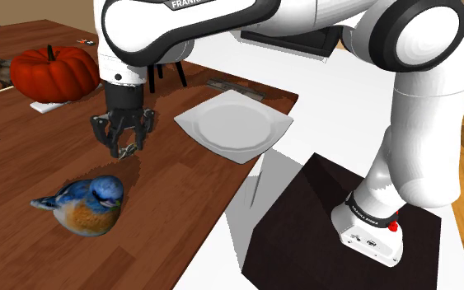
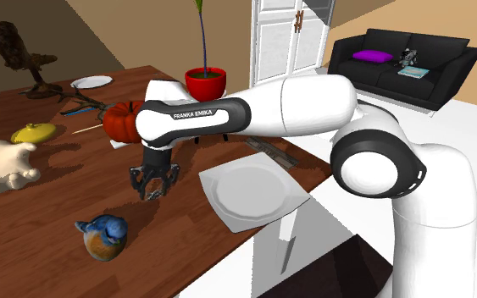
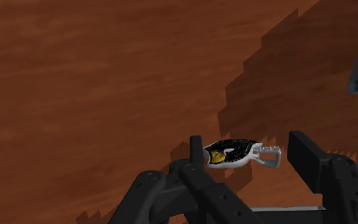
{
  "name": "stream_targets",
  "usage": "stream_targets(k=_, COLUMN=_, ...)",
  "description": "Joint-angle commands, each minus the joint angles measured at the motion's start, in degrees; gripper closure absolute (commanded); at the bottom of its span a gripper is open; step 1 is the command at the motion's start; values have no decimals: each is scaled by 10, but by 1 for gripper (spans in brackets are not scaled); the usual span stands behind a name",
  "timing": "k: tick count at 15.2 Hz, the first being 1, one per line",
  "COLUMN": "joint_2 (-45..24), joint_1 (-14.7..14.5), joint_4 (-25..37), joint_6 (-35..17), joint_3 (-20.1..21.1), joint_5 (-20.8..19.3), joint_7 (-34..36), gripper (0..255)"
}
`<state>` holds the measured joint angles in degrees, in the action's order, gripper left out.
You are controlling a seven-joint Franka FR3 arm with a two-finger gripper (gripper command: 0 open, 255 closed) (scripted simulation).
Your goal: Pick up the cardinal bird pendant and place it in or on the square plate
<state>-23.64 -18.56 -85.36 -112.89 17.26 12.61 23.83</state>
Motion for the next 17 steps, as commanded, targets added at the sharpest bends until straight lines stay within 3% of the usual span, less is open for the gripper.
stream_targets(k=1, joint_2=0, joint_1=0, joint_4=0, joint_6=0, joint_3=0, joint_5=0, joint_7=0, gripper=255)
stream_targets(k=9, joint_2=0, joint_1=0, joint_4=0, joint_6=0, joint_3=0, joint_5=0, joint_7=0, gripper=255)
stream_targets(k=17, joint_2=5, joint_1=-1, joint_4=53, joint_6=56, joint_3=1, joint_5=-4, joint_7=15, gripper=255)
